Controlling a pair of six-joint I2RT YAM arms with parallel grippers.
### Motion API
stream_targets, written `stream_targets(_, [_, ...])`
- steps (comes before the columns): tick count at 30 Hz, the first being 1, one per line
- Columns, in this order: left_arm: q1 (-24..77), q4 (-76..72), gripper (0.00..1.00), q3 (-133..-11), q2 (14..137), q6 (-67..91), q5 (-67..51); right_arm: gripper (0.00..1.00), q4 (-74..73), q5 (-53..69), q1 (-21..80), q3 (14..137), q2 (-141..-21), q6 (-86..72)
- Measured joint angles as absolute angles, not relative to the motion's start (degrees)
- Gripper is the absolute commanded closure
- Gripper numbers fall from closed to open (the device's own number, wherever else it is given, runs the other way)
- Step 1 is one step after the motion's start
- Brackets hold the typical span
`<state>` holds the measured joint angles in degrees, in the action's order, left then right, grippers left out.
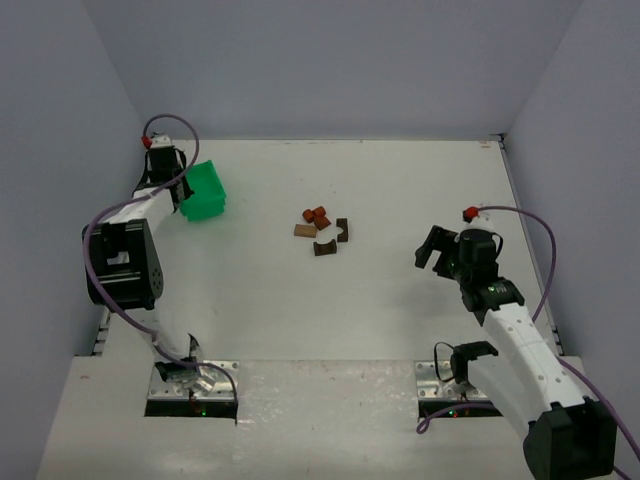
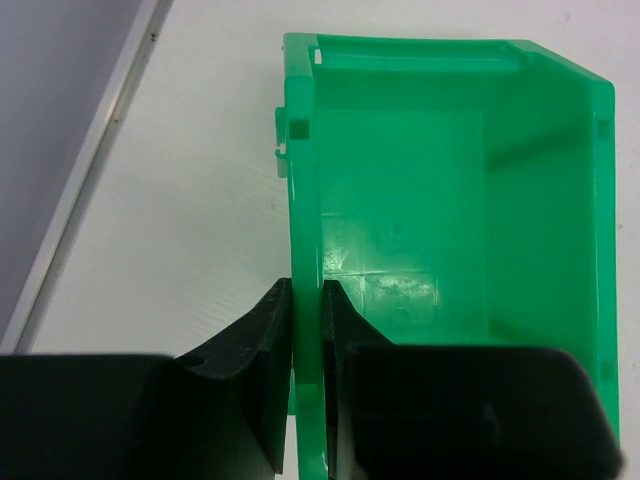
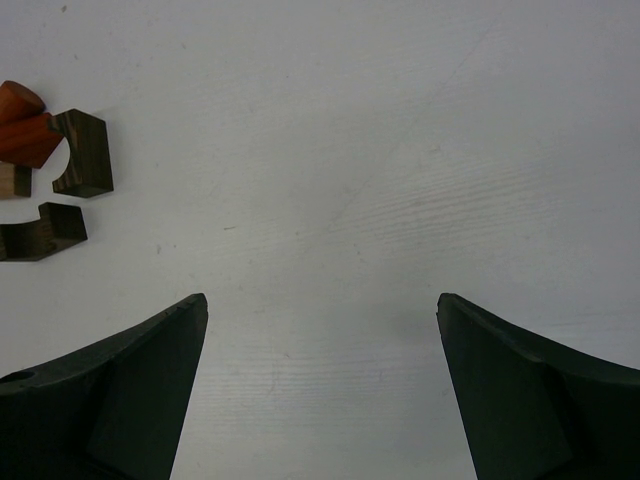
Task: Build the wood block tower
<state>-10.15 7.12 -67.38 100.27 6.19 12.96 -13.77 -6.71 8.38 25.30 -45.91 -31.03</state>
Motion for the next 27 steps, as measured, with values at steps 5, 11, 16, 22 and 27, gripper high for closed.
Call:
stream_targets(5, [-10.2, 7.2, 1.0, -67.8, 103.7, 5.0, 10.9, 0.04, -13.8, -5.8, 8.4, 25.3, -46.5, -30.6])
stream_targets(11, [-10.2, 7.3, 0.74, -69.6, 105.8, 5.0, 10.5, 0.04, -13.8, -5.8, 8.4, 25.3, -46.5, -30.1])
stream_targets(16, [-10.3, 8.5, 0.01, -70.5, 106.0, 5.7, 10.7, 0.03, -13.5, -4.6, 8.4, 25.3, -46.5, -29.6])
stream_targets(22, [-10.3, 11.0, 0.0, -69.7, 101.0, 6.9, 10.0, 0.01, -11.6, 0.0, 8.4, 25.3, -46.5, -28.3])
stream_targets(27, [-10.3, 12.6, 0.0, -66.5, 86.0, 11.8, 6.2, 0.02, -7.5, 2.8, 14.5, 25.4, -47.5, -26.4])
